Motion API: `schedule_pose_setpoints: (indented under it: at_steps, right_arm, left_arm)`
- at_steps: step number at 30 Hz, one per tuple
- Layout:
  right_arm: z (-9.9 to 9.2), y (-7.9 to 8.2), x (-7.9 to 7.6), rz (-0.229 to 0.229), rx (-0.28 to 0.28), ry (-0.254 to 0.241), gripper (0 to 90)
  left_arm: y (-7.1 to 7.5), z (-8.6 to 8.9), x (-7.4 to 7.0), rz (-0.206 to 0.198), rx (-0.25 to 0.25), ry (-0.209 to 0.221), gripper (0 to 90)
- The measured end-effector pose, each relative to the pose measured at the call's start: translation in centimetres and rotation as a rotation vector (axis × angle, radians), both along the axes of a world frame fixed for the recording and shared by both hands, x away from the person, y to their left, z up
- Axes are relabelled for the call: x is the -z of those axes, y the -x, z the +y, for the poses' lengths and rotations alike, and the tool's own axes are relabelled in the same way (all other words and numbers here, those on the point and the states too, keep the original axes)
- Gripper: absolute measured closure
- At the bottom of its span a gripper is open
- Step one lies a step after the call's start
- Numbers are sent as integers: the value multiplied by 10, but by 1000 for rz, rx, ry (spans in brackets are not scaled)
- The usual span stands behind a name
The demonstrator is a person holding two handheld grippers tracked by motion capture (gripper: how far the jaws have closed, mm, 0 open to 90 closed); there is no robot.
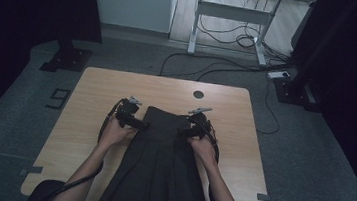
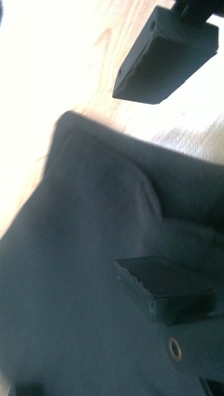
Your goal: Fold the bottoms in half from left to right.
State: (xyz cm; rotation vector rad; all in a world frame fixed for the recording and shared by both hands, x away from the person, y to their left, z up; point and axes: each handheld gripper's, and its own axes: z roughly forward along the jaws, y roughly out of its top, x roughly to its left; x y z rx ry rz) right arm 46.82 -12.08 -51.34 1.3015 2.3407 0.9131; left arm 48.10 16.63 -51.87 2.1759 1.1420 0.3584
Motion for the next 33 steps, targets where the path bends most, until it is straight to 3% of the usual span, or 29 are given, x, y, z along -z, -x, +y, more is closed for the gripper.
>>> schedule_pose_setpoints:
  at_steps: [5, 6, 9, 14, 15, 18, 21, 26, 30, 33]
  right_arm:
    - [-5, -8, 18, 33, 27, 49, 173]
    - [-6, -9, 21, 32, 28, 57, 173]
    - [-8, -9, 24, 31, 31, 31, 190]
    - [-9, -9, 25, 30, -25, -12, 341]
    - [-9, -9, 24, 31, -39, -20, 408]
    - [-7, -7, 23, 42, -54, -31, 516]
    - [-6, -6, 21, 61, -70, -45, 612]
    - [-4, -7, 20, 84, -94, -67, 731]
    - [-2, -7, 17, 81, -105, -44, 762]
    - [-4, -10, 12, 71, -112, -50, 767]
  left_arm:
    - [-3, 5, 15, 8, -15, -50, 56]
    - [-4, 5, 17, 16, -12, -43, 56]
    - [-5, 6, 22, 33, -5, -16, 76]
    - [-7, 4, 21, 27, 19, -16, 103]
    - [-7, 3, 21, 22, 30, -12, 123]
    - [-4, -1, 20, 13, 64, 0, 240]
    - [-2, -2, 19, 15, 104, 34, 443]
    - [-3, -2, 19, 58, 116, 99, 693]
    - [-8, 0, 16, 78, 135, 106, 816]
    - [-12, 1, 9, 45, 128, 113, 835]
